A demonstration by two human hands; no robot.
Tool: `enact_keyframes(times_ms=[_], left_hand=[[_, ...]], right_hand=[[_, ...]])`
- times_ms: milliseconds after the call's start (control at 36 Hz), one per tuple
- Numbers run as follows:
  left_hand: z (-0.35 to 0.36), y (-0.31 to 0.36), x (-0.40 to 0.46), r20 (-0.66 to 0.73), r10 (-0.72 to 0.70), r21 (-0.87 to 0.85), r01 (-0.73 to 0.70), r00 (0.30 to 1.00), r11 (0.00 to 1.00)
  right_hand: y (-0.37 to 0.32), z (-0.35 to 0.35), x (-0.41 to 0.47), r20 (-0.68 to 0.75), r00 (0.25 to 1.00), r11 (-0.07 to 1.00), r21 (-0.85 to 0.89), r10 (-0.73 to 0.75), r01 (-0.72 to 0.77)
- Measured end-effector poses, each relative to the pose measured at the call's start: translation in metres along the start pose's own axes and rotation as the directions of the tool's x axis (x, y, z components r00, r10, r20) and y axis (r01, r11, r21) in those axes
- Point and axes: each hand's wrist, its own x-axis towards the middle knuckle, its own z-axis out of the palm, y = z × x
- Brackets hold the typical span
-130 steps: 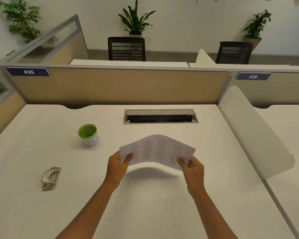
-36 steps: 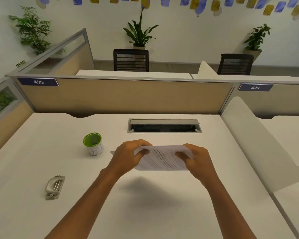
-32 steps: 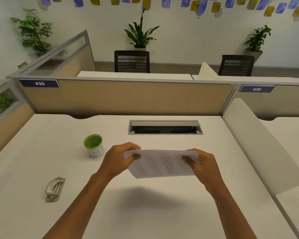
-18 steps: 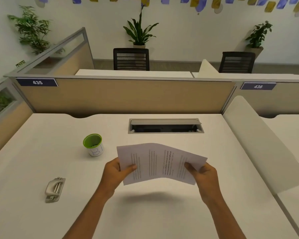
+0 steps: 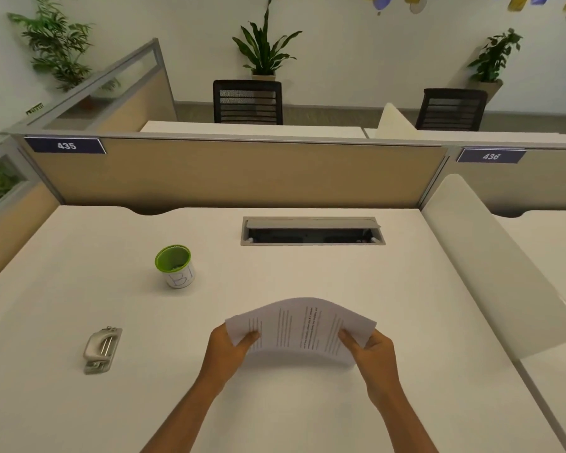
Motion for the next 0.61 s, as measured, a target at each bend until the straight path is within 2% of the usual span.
enact_keyframes(times_ms=[83, 167, 250, 306, 361, 417, 472, 611], left_hand=[[-0.003, 0.003, 0.003, 0.0, 0.027, 0.026, -0.027, 1.0, 0.999], [-0.011, 0.016, 0.008, 0.056, 0.133, 0.089, -0.138, 0.99, 0.986], [-0.02, 0.035, 0.014, 0.123, 0.237, 0.186, -0.257, 0.964, 0.948], [-0.026, 0.047, 0.02, 0.148, 0.273, 0.228, -0.301, 0.951, 0.926], [-0.031, 0.058, 0.024, 0.178, 0.297, 0.257, -0.336, 0.938, 0.906], [-0.036, 0.07, 0.027, 0.209, 0.316, 0.269, -0.365, 0.926, 0.891], [-0.041, 0.08, 0.03, 0.242, 0.331, 0.274, -0.392, 0.912, 0.878], [-0.05, 0.099, 0.033, 0.355, 0.34, 0.31, -0.452, 0.871, 0.836]], right_hand=[[-0.003, -0.005, 0.005, 0.012, 1.0, 1.0, -0.009, -0.028, 0.029], [-0.016, -0.015, 0.014, 0.023, 0.989, 0.99, -0.01, -0.143, 0.143], [-0.032, -0.022, 0.023, 0.063, 0.957, 0.931, -0.222, -0.283, 0.29], [-0.045, -0.021, 0.024, 0.145, 0.931, 0.875, -0.318, -0.335, 0.365], [-0.057, -0.016, 0.025, 0.233, 0.907, 0.793, -0.44, -0.351, 0.421], [-0.064, -0.01, 0.025, 0.303, 0.874, 0.603, -0.635, -0.38, 0.483], [-0.067, -0.003, 0.024, 0.341, 0.86, 0.448, -0.745, -0.38, 0.494], [-0.072, 0.016, 0.022, 0.35, 0.849, 0.376, -0.781, -0.397, 0.498]])
